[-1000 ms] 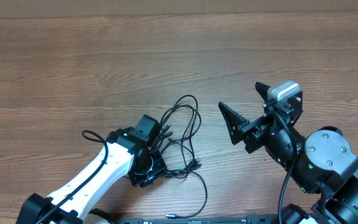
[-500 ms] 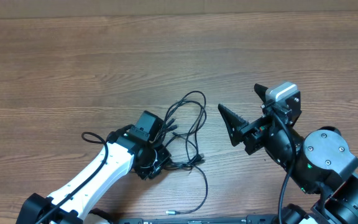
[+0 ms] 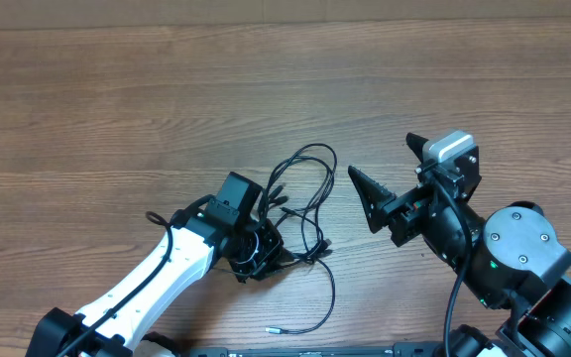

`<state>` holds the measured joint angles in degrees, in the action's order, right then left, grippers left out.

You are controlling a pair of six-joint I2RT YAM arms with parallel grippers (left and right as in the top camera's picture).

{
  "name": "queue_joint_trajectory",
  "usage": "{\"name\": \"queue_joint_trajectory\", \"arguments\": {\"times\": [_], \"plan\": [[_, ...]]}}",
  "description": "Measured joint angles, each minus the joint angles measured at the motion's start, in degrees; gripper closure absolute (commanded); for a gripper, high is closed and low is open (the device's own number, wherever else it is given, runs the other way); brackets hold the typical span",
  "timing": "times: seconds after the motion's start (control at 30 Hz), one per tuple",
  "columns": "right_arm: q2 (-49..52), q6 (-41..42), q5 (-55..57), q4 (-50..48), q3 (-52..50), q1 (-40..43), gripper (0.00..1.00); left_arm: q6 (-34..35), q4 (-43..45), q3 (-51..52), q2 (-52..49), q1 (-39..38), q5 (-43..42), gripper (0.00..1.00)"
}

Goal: Untangle cables

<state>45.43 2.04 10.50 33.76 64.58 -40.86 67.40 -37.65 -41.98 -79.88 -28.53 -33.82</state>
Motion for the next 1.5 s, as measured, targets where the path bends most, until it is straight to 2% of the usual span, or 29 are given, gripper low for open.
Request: {"name": "queue_joint_trajectory", "arguments": {"times": [0.2, 0.3, 0.43, 0.6, 0.7, 0.83, 0.97, 1.17, 1.27, 1.33, 1.5], "plan": [[0.0, -0.35, 0.28, 1.31, 0.0, 0.0, 0.17, -1.18, 0.02, -0.22, 0.02, 0.0, -2.84, 0.72], [0.0, -0.37, 0.94, 1.7, 0.0, 0.0, 0.17, -1.6, -0.15, -0.39, 0.02, 0.0, -2.93, 0.68], [0.0, -0.5, 1.36, 2.03, 0.0, 0.0, 0.11, -1.75, -2.56, -0.55, 0.02, 0.0, -0.81, 0.63], [0.0, -0.52, 1.57, 2.01, 0.0, 0.0, 0.1, -1.51, -6.14, -0.63, 0.04, 0.0, 4.7, 0.54], [0.0, -0.55, 1.75, 1.86, 0.0, 0.0, 0.1, -1.44, -6.49, -0.63, 0.04, 0.0, 7.8, 0.45], [0.0, -0.57, 1.75, 1.84, 0.0, 0.0, 0.09, -1.31, -6.47, -0.66, 0.04, 0.0, 11.37, 0.38], [0.0, -0.63, 1.57, 0.9, 0.0, 0.0, 0.01, -1.25, -6.43, -0.66, 0.04, 0.0, 14.25, 0.21], [0.0, -0.57, 0.22, -0.04, 0.0, 0.0, 0.0, -1.11, -5.4, -0.68, 0.04, 0.0, 17.27, 0.16], [0.0, -0.55, 0.07, 0.63, 0.0, 0.0, 0.0, -1.11, -4.44, -0.72, 0.04, 0.0, 18.05, 0.09], [0.0, -0.55, -0.11, 0.83, 0.0, 0.0, 0.0, -1.09, -4.33, -0.72, 0.04, 0.0, 18.71, 0.0], [0.0, -0.57, -1.14, 0.83, 0.0, 0.0, 0.0, -0.9, -4.13, -0.72, 0.04, 0.0, 19.67, 0.0]]}}
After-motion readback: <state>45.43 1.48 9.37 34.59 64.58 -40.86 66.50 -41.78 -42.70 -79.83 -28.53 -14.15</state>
